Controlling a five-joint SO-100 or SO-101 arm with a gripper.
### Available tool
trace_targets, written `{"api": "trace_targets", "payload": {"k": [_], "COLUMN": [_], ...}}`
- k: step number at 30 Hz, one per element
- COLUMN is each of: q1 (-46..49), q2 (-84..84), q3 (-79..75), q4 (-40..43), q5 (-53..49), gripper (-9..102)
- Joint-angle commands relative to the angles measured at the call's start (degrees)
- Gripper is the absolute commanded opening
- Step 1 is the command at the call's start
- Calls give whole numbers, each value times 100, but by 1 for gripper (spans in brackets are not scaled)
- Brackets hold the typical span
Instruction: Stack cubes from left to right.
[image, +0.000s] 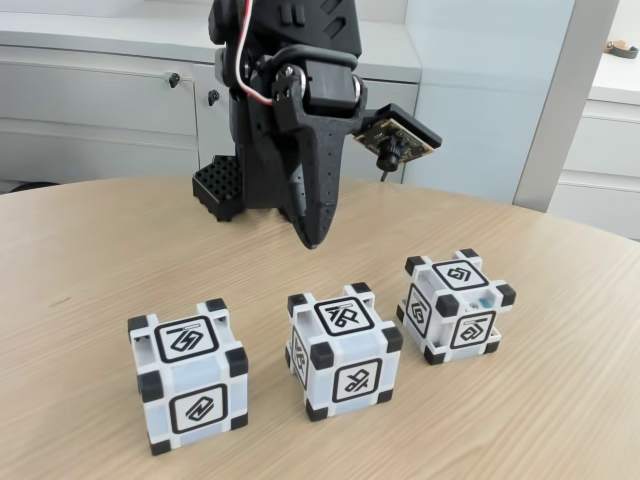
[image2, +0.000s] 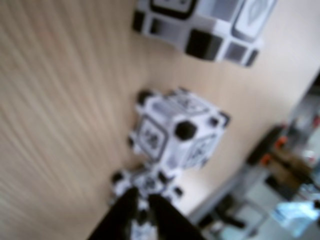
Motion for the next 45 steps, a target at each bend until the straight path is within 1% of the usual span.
{"api": "trace_targets", "payload": {"k": [1, 4, 6, 9, 25, 33, 35, 38, 45], "q1": [35, 35, 35, 35, 35, 35, 35, 35, -44], "q2": [35, 35, 35, 35, 35, -185, -562, -1600, -5080], "q3": [-114, -114, -114, -114, -114, -325, -668, -1582, -4271], "q4": [18, 18, 18, 18, 18, -35, -35, -35, 0], "q5": [70, 70, 70, 70, 18, 255, 360, 800, 1978], "gripper": [0, 5, 4, 0, 0, 0, 0, 0, 0]}}
